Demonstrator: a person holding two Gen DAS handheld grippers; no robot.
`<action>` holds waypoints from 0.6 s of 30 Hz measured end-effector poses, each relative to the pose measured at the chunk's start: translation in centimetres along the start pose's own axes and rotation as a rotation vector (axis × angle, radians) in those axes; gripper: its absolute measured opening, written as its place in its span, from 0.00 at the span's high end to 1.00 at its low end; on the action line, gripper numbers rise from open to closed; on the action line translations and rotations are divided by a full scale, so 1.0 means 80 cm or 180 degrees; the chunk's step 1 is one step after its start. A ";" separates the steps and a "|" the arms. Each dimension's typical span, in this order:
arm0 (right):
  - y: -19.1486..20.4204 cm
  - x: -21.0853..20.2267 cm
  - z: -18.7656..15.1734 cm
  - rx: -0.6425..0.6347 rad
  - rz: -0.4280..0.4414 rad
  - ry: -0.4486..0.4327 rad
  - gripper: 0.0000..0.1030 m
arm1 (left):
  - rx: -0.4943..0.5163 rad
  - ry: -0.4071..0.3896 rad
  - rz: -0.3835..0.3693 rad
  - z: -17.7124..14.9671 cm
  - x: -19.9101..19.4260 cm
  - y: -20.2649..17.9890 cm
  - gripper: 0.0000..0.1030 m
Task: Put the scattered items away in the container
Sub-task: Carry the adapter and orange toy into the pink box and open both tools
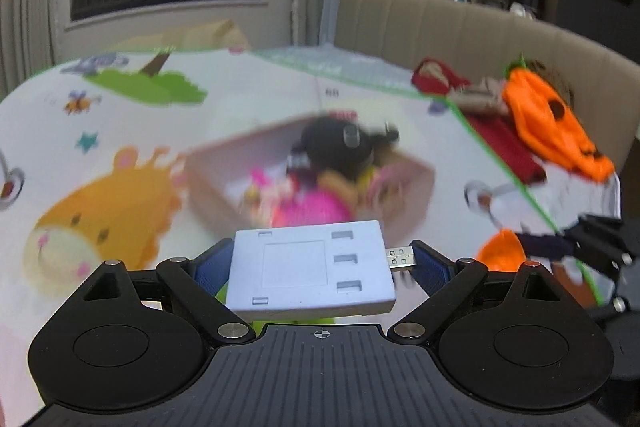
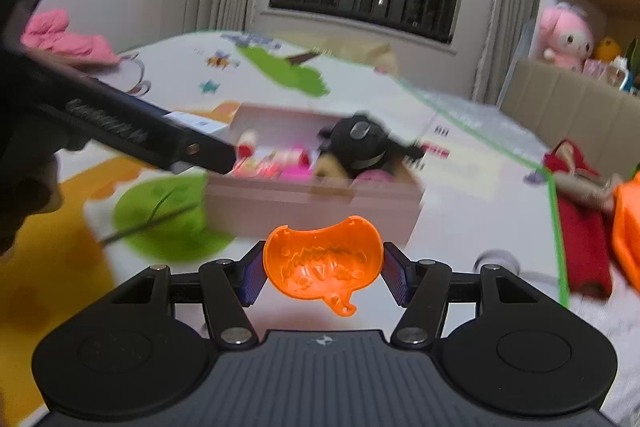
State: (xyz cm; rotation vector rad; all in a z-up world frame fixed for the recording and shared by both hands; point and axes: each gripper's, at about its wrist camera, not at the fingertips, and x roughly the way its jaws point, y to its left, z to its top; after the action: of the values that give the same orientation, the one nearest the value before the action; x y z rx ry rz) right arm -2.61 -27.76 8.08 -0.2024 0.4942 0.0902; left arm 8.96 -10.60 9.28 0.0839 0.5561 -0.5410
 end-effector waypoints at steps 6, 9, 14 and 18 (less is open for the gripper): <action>-0.018 0.047 0.054 0.0050 0.0012 -0.0279 0.42 | -0.0197 -0.0190 -0.0105 0.065 0.061 0.028 0.07; -0.016 0.083 0.077 0.0126 0.0137 -0.0354 0.32 | -0.0388 -0.0169 -0.0135 0.090 0.092 0.051 0.07; -0.011 0.122 0.087 -0.0006 0.0126 -0.0339 0.24 | -0.0531 -0.0215 0.0048 0.088 0.089 0.079 0.05; -0.022 0.147 0.094 -0.0041 -0.0066 -0.0281 0.24 | -0.0481 -0.0211 0.0451 0.060 0.067 0.089 0.03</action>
State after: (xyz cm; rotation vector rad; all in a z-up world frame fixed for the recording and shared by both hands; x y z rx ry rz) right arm 11.44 -27.41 9.23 -0.2153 0.4038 0.0817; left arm 18.71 -8.06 10.12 -0.0379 0.5205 -0.3614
